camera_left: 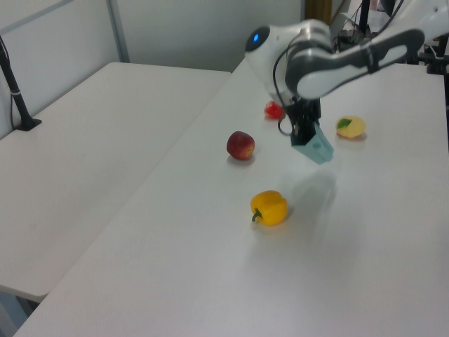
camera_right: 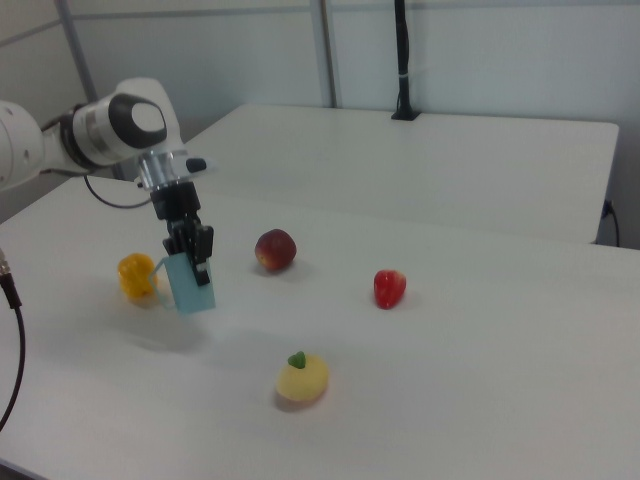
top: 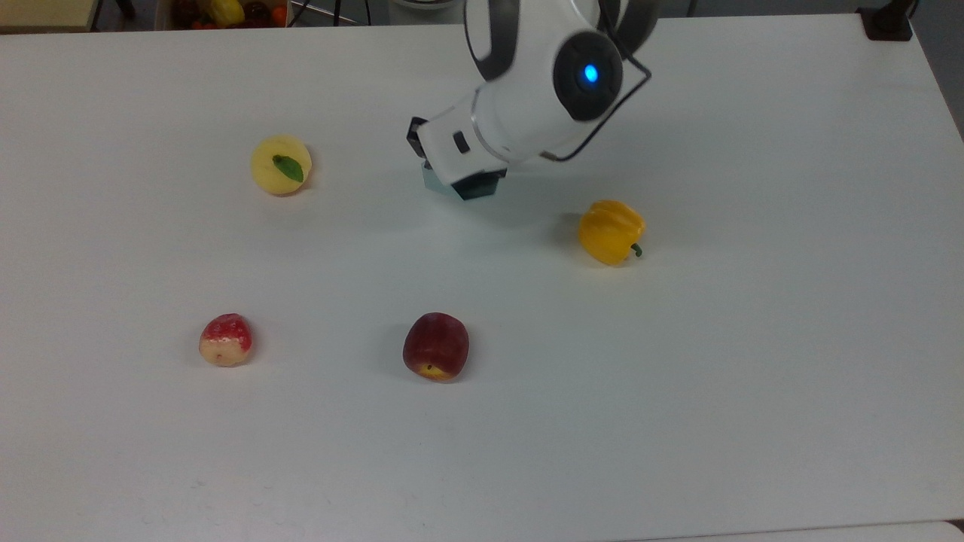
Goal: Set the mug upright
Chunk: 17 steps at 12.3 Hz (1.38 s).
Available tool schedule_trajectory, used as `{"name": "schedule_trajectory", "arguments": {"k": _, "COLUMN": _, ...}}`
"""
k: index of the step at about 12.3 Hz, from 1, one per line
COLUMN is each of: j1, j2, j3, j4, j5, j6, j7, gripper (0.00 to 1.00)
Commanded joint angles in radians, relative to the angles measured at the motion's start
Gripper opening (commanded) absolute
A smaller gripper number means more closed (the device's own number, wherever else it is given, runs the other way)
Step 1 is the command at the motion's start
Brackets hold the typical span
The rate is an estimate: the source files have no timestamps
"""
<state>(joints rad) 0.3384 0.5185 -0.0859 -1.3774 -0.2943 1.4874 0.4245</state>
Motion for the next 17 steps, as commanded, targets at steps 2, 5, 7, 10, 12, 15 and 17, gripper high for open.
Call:
{"name": "schedule_trajectory", "arguments": {"k": 2, "j1": -0.09, "j2": -0.205, "j3": 0.029, "j4": -0.15, "j5": 0.148, "j6": 0.115, "j7": -0.25, "gripper": 0.0}}
{"name": "schedule_trajectory", "arguments": {"k": 5, "j1": -0.173, "j2": -0.296, "j3": 0.044, "j4": -0.308, "j5": 0.231, "j6": 0.314, "j7": -0.473, "gripper": 0.0}}
{"name": "schedule_trajectory", "arguments": {"k": 7, "j1": -0.208, "j2": -0.342, "j3": 0.044, "j4": -0.395, "j5": 0.277, "j6": 0.42, "j7": -0.632, "gripper": 0.0}}
{"name": "schedule_trajectory", "arguments": {"k": 10, "j1": -0.26, "j2": -0.413, "j3": 0.043, "j4": -0.547, "j5": 0.317, "j6": 0.602, "j7": -0.919, "gripper": 0.0}}
{"name": "schedule_trajectory", "arguments": {"k": 12, "j1": -0.266, "j2": -0.405, "j3": 0.043, "j4": -0.583, "j5": 0.317, "j6": 0.664, "j7": -1.024, "gripper": 0.0}}
{"name": "schedule_trajectory", "arguments": {"k": 15, "j1": -0.275, "j2": -0.367, "j3": 0.043, "j4": -0.637, "j5": 0.322, "j6": 0.807, "j7": -1.09, "gripper": 0.0}}
{"name": "schedule_trajectory", "arguments": {"k": 17, "j1": -0.279, "j2": -0.336, "j3": 0.043, "j4": -0.637, "j5": 0.383, "j6": 0.859, "j7": -1.095, "gripper": 0.0}}
